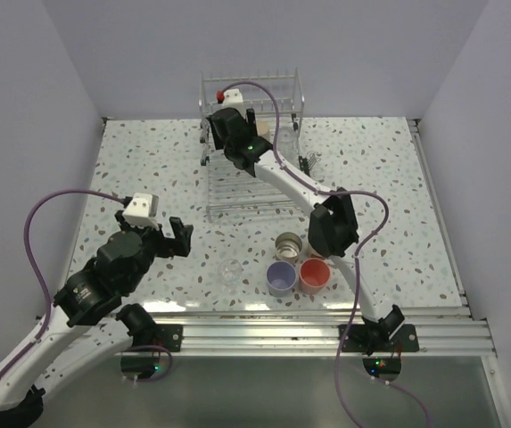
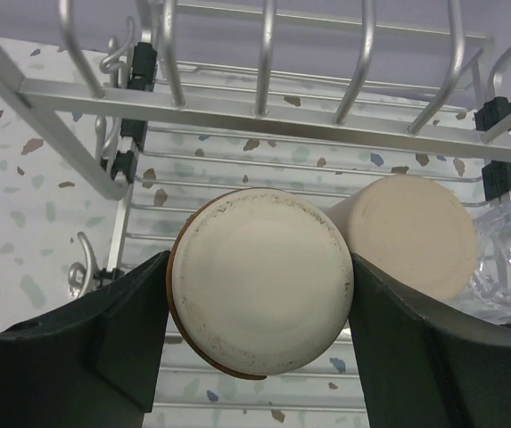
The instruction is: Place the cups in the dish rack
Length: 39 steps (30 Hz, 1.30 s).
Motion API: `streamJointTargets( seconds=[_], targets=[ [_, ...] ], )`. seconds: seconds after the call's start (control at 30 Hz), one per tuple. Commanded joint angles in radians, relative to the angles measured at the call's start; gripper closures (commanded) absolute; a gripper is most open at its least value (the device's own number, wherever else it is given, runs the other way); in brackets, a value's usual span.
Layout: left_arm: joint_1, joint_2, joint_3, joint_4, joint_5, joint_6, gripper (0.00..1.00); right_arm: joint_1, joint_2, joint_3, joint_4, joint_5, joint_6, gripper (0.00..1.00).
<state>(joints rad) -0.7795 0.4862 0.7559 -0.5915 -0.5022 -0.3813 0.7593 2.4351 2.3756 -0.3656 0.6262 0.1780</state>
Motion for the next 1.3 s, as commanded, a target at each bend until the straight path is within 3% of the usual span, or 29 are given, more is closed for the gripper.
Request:
streamJointTargets(
  seconds=[0.0,0.17,0.6,0.73,0.87,0.9,1.17,1.27],
  targets=[
    [0.054,-0.008,-0.003,0.064,0.069,0.047,0.0,0.006,0.033,0.074,0.057,-0.036,-0.011,1.0],
    [0.103,-0.003,-0.012,0.081,0.123,0.061,0.0,0.003,0.039,0.027,0.125,-0.039,0.014,1.0],
    [0.118,-0.02,-0.013,0.081,0.125,0.061,0.0,0.0,0.166,0.14,0.146,-0.023,0.006,1.0],
    [0.121,-0.038,-0.016,0.082,0.119,0.059,0.0,-0.008,0.177,0.14,0.155,-0.023,0.005,0.91],
    [0.123,-0.043,-0.017,0.084,0.119,0.059,0.0,-0.008,0.183,0.139,0.165,-0.029,-0.002,0.57],
    [0.123,-0.041,-0.017,0.084,0.119,0.059,0.0,-0.008,0.183,0.132,0.166,-0.036,-0.002,0.4],
    [0.125,-0.04,-0.017,0.084,0.117,0.059,0.0,-0.006,0.15,0.085,0.197,-0.045,0.003,0.03],
    [0.128,-0.038,-0.018,0.082,0.117,0.059,0.0,-0.003,0.145,0.083,0.203,-0.048,0.005,0.02]
  ],
)
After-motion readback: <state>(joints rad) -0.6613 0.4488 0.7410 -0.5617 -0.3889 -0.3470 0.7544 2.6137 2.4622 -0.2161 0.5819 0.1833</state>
